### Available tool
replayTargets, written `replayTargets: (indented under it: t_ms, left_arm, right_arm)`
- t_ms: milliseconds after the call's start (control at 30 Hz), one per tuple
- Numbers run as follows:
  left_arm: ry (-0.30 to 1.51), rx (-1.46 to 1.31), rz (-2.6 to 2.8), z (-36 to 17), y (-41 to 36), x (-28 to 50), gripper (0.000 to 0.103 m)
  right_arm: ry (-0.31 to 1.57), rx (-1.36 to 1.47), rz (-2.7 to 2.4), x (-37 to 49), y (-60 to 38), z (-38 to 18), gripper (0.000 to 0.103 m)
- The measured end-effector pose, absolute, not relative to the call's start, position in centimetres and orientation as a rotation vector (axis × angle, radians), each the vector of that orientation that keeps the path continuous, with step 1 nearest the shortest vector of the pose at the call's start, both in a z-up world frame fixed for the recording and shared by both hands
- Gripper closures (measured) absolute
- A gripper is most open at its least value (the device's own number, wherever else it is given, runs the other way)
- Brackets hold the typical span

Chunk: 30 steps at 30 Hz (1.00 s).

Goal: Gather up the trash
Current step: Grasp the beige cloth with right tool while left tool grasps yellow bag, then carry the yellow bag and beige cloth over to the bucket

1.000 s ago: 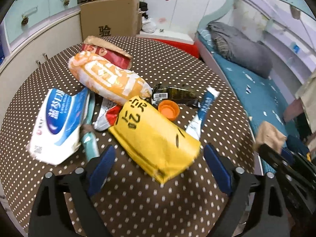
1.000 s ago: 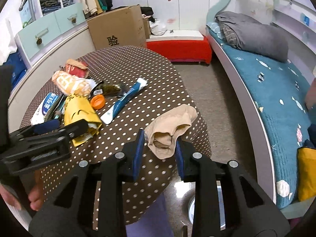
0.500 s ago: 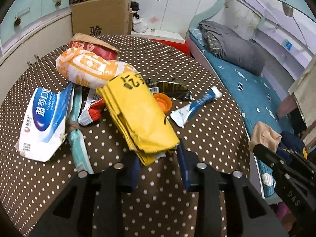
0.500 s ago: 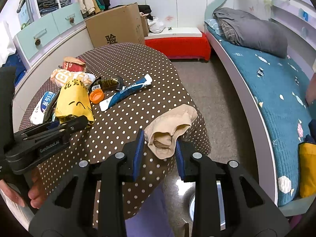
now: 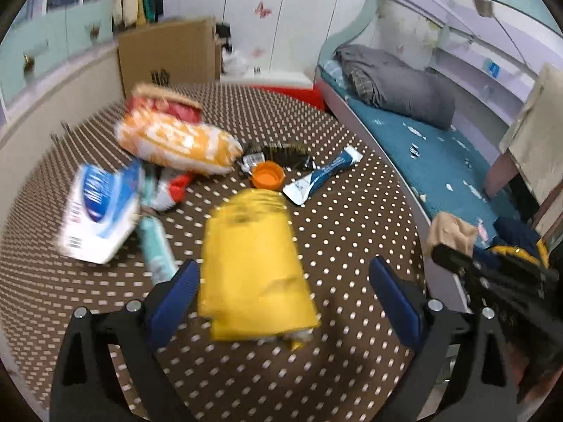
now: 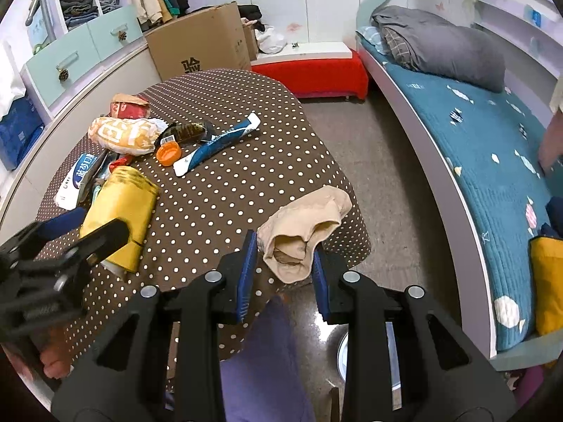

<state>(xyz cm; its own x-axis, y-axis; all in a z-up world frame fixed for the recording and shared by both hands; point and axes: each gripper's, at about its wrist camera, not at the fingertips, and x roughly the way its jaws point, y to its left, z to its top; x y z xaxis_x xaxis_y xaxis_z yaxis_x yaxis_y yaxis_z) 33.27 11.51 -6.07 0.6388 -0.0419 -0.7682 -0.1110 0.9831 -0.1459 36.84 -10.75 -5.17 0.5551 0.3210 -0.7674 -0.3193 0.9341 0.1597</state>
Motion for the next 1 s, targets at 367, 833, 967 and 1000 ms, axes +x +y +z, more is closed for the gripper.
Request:
replayTargets:
  t_ms: [367, 833, 967, 1000]
  left_arm:
    - [0.897, -0.158, 0.093, -7.2, 11.1, 33.6, 0.073]
    - [0.849, -0.093, -0.028, -4.6, 5.6, 32.2, 0.075]
    - [0.854, -0.076, -0.070, -4.5, 3.3, 32.3, 0.075]
    - [0.858, -0.073, -0.088, -4.5, 2.5, 32.4, 0.075]
  right_arm:
    - [0.905, -0.002, 0.362, 36.9, -11.5, -5.1, 0.074]
    - [0.889, 0.030, 0.296, 34.9, -15.2, -4.5, 0.074]
    - [0.885, 0.047, 0.259, 34.1, -17.0, -4.5, 0.074]
    - [0.885, 0.051, 0.246, 33.8, -17.7, -4.5, 0.074]
